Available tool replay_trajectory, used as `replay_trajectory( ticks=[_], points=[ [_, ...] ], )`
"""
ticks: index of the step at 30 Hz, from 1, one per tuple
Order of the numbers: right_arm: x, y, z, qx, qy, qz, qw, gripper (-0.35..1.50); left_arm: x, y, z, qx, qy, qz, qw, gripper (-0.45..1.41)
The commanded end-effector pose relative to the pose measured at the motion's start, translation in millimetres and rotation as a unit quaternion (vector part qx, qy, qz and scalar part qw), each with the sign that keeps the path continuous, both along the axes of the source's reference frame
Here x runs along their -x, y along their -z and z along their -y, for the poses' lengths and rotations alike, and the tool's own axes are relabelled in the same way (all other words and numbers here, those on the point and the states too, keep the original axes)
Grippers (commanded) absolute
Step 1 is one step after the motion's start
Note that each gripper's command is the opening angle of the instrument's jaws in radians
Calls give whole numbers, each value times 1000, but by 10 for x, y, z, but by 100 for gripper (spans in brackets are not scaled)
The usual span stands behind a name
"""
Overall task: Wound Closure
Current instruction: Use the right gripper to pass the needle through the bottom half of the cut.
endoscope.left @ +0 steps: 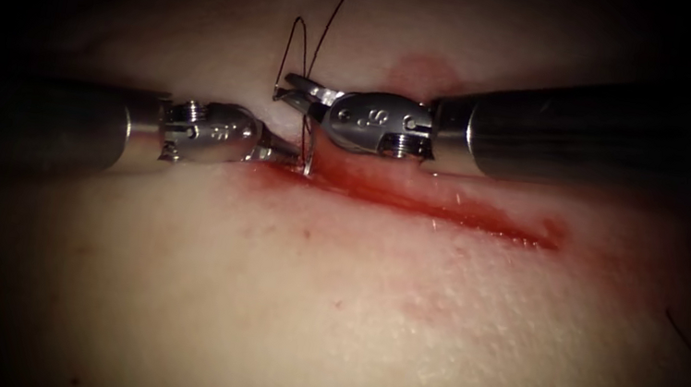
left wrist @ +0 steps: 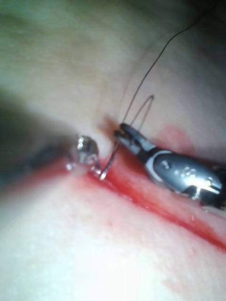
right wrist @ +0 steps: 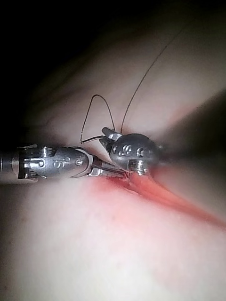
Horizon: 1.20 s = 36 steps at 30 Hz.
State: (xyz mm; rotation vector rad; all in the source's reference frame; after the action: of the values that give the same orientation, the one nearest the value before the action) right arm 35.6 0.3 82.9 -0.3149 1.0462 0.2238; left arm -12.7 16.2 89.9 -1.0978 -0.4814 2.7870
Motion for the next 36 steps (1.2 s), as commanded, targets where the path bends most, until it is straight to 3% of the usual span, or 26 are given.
replay_trajectory(
  ticks=[1, 24, 36],
  points=[
    [-6, -2, 1, -2, -2, -5, 1000, -35, 6, -8, 2, 0, -1, 1, 1000, -35],
    [-22, 3, 16, -65, -45, -36, 996, -35, 0, -8, 6, 2, -3, 2, 1000, -35],
    [-14, 10, 13, -119, -66, -46, 990, -35, -4, -7, 7, 2, -5, 3, 1000, -35]
  ],
)
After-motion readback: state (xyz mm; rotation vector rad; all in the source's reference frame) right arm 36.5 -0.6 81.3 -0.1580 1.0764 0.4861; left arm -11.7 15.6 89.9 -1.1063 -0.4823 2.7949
